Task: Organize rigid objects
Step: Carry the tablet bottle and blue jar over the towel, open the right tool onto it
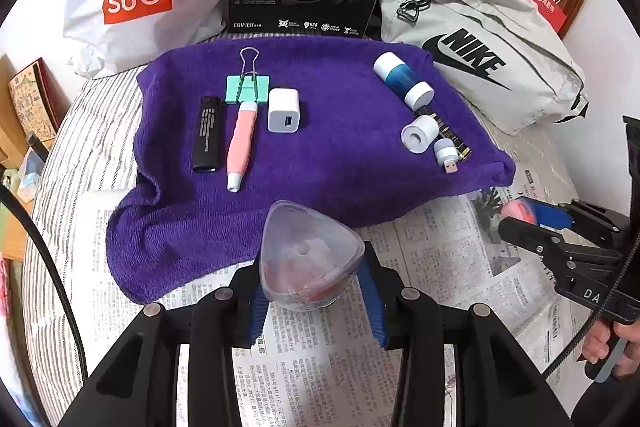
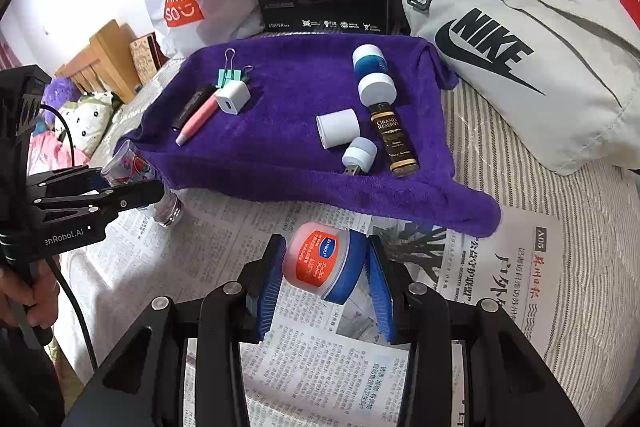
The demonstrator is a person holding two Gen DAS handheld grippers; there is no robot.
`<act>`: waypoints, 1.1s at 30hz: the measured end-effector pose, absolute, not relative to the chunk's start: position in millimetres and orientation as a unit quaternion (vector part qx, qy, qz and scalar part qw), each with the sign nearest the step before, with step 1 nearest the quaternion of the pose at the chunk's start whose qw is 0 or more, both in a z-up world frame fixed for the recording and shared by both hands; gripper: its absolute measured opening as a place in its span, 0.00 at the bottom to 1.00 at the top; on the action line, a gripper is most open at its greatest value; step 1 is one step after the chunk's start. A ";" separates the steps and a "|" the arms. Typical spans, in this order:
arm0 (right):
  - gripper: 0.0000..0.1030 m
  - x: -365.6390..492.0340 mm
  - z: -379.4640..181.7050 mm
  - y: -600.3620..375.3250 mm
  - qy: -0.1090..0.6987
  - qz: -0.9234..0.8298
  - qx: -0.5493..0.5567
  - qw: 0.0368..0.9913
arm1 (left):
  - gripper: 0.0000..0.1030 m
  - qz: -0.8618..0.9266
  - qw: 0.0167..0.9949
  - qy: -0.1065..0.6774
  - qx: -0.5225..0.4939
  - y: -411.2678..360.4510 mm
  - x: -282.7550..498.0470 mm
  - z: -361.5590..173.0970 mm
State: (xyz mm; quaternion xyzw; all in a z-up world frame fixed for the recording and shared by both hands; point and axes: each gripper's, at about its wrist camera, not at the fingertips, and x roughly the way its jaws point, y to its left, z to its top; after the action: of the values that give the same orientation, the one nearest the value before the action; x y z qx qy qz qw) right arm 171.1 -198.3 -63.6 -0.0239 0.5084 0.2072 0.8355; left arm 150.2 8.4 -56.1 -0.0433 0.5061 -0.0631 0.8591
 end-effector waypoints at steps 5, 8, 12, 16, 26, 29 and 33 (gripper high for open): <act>0.39 179.0 -59.5 -200.7 0.505 0.215 -0.012 0.836 | 0.37 -0.064 0.864 0.498 -0.041 10.1 156.3 -47.8; 0.39 189.7 -55.7 -200.1 0.500 0.215 -0.011 0.839 | 0.37 -0.064 0.868 0.490 -0.039 12.1 162.5 -41.2; 0.39 211.0 -51.3 -193.8 0.492 0.216 -0.015 0.843 | 0.37 -0.062 0.873 0.483 -0.035 15.7 175.4 -34.2; 0.39 235.7 -49.9 -182.8 0.488 0.221 -0.021 0.844 | 0.37 -0.060 0.873 0.482 -0.035 20.2 190.0 -32.7; 0.39 292.0 -62.3 -154.9 0.492 0.223 -0.031 0.841 | 0.37 -0.062 0.865 0.497 -0.031 29.3 224.6 -46.0; 0.39 303.2 -70.1 -148.4 0.498 0.224 -0.035 0.837 | 0.37 -0.063 0.860 0.505 -0.028 30.3 232.8 -53.5; 0.39 312.5 -80.2 -143.7 0.503 0.222 -0.043 0.834 | 0.37 -0.067 0.856 0.513 -0.023 28.6 238.4 -60.9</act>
State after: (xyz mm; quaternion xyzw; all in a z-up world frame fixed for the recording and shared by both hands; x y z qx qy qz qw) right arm 312.5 -143.7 -80.2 -0.0427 0.5026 0.2221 0.8344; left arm 238.4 28.6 -60.9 -0.0229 0.5129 -0.0672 0.8555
